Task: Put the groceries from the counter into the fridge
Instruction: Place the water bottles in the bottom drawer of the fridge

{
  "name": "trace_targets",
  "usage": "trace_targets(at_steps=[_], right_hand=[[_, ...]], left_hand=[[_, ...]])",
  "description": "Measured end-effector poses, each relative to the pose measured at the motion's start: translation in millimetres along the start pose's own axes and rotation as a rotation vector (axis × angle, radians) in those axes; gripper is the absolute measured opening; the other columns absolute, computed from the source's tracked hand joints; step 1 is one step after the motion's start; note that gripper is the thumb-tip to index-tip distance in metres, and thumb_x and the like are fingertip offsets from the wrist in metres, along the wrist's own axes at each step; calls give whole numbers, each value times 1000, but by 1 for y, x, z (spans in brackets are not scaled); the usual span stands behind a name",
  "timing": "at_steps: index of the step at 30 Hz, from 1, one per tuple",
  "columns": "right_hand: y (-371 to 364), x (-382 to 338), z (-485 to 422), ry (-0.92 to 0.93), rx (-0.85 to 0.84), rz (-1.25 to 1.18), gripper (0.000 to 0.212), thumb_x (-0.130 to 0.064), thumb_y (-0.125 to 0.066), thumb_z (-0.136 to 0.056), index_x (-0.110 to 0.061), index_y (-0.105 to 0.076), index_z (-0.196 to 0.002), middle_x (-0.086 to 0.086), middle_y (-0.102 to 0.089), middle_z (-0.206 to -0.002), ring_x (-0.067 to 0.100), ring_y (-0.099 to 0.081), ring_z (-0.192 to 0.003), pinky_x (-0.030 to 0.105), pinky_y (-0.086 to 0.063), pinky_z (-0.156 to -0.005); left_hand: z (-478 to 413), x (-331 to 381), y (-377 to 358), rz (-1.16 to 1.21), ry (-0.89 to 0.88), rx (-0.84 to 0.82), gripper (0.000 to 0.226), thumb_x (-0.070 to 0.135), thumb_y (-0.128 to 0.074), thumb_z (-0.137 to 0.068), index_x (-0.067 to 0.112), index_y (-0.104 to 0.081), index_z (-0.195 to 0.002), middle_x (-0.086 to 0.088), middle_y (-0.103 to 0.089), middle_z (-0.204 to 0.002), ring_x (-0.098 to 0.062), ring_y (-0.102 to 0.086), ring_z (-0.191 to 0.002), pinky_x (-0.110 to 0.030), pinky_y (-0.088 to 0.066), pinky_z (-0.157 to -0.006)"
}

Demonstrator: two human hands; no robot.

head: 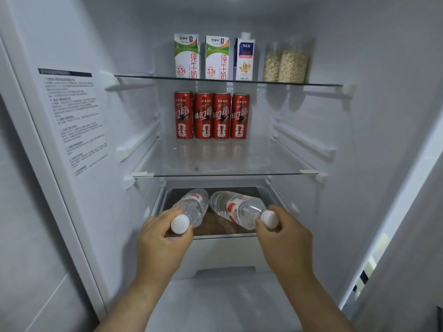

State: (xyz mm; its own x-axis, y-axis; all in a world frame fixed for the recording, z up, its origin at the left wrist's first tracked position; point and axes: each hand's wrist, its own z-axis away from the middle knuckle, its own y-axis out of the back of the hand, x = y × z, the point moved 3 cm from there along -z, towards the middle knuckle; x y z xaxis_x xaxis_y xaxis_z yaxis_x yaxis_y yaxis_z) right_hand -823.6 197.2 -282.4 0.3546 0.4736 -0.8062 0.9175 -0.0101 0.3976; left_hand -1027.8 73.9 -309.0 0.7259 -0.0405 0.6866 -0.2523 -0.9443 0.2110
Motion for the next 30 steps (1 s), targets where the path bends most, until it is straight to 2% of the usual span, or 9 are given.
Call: trace_targets(at_steps=[3, 6, 11, 15, 17, 19, 21, 26, 30], right_hand=[[-8, 5, 1, -20, -63, 47, 8, -18, -70, -84, -24, -66, -84, -10, -63, -72, -1, -54, -61, 4, -40, -56], [-16, 11, 3, -61, -76, 24, 10, -18, -72, -84, -19, -69, -94, -5, -68, -81, 0, -57, -68, 4, -41, -55], [-29, 24, 10, -158, -104, -14, 11, -22, -74, -84, -22, -67, -92, -8, -66, -83, 5, -60, -71, 10, -38, -49], [-42, 24, 20, -198, -164, -50, 22, -27, -79, -79, -24, -61, -91, -8, -64, -87, 7, -60, -75, 11, -39, -54], [-50, 24, 25, -207, -212, -76, 28, -28, -81, -77, -27, -56, -89, -8, -61, -89, 9, -61, -77, 17, -47, -57], [-56, 25, 29, -223, -259, -77, 31, -31, -81, -76, -28, -53, -88, -7, -61, -91, 11, -61, -78, 22, -52, -61], [-58, 26, 29, -243, -290, -85, 33, -32, -81, -77, -29, -52, -93, -7, -62, -94, 10, -62, -81, 20, -52, -64], [-56, 23, 24, -218, -370, -155, 50, -33, -77, -82, -32, -49, -123, -11, -60, -112, 5, -61, -88, 11, -44, -61], [-61, 20, 10, -205, -402, -208, 38, -32, -65, -93, -33, -54, -130, -10, -62, -119, 8, -62, -97, 17, -48, -68]], left_hand=[[3, -8, -8, 44, 41, -15, 36, -1, -81, -67, 19, -76, -97, 40, -63, -92, 10, -61, -91, -13, -51, -80], [9, -13, -11, 67, 95, -34, 38, 1, -83, -68, 16, -77, -101, 32, -65, -102, 10, -61, -101, -23, -53, -90], [22, -15, -13, 124, 146, -104, 35, -1, -82, -69, 18, -76, -98, 48, -57, -101, 17, -57, -101, -2, -44, -85], [28, -15, -13, 145, 159, -161, 42, -3, -81, -71, 29, -72, -97, 45, -57, -109, 10, -58, -107, -17, -52, -89], [31, -17, -15, 137, 166, -203, 45, -1, -82, -71, 35, -69, -95, 43, -55, -113, 5, -58, -110, -28, -54, -92], [35, -19, -16, 115, 173, -228, 43, 2, -84, -69, 33, -70, -95, 40, -52, -117, 1, -57, -112, -36, -55, -92], [37, -22, -16, 101, 193, -239, 41, 5, -86, -68, 29, -72, -97, 38, -50, -119, -2, -56, -113, -37, -56, -92], [38, -22, -14, 65, 207, -289, 52, 8, -87, -68, 45, -61, -91, 42, -42, -116, 6, -52, -110, -26, -54, -88], [35, -18, -13, 54, 152, -329, 41, 17, -85, -72, 44, -62, -93, 34, -45, -117, 11, -51, -108, -9, -50, -78]])
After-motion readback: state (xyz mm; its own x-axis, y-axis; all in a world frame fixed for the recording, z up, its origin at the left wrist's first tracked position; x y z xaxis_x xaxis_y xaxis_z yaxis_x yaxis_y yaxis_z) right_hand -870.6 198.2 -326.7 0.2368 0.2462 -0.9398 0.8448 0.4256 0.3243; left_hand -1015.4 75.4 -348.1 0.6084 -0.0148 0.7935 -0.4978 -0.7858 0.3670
